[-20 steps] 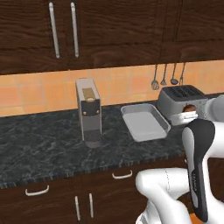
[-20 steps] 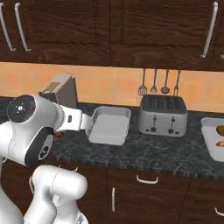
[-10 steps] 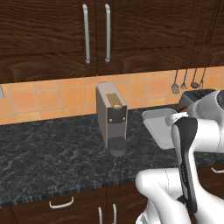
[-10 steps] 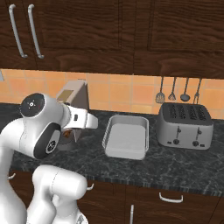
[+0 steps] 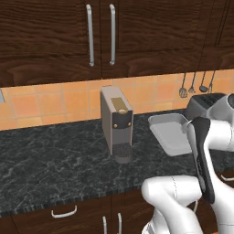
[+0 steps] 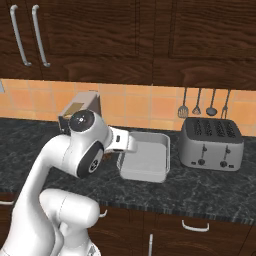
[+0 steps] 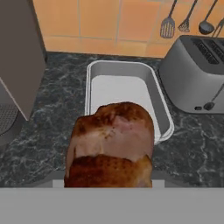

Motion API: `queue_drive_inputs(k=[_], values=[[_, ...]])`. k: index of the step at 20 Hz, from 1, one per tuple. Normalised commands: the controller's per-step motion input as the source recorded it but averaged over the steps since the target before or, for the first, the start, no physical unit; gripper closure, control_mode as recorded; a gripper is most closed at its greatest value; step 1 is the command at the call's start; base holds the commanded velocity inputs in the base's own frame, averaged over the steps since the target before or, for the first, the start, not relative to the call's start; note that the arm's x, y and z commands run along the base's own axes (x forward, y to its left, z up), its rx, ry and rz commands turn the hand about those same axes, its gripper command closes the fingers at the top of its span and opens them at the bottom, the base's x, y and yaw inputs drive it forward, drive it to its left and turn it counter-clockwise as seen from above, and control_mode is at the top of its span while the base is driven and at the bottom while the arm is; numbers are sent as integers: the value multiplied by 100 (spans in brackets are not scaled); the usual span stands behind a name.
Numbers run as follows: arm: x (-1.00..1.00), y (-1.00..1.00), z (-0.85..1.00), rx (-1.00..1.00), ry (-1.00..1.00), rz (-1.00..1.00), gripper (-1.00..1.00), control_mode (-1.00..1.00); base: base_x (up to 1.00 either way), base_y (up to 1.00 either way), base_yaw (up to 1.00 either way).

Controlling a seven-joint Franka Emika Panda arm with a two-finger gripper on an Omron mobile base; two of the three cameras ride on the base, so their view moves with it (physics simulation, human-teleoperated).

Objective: Place one avocado and one chicken drumstick in each tupperware on the nearby counter, to pack two identical lunches.

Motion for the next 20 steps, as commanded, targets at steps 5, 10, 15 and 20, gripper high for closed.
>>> queue_drive_inputs(k=[5,10,15,20], values=[[62,-14,-53,5,20,-1,100,-100,0,0,0],[75,-32,-61,12,11,0,100,-100,0,0,0],[54,-5,-48,6,7,0,100,-100,0,0,0],[77,0,-33,0,1,0,100,-100,0,0,0]])
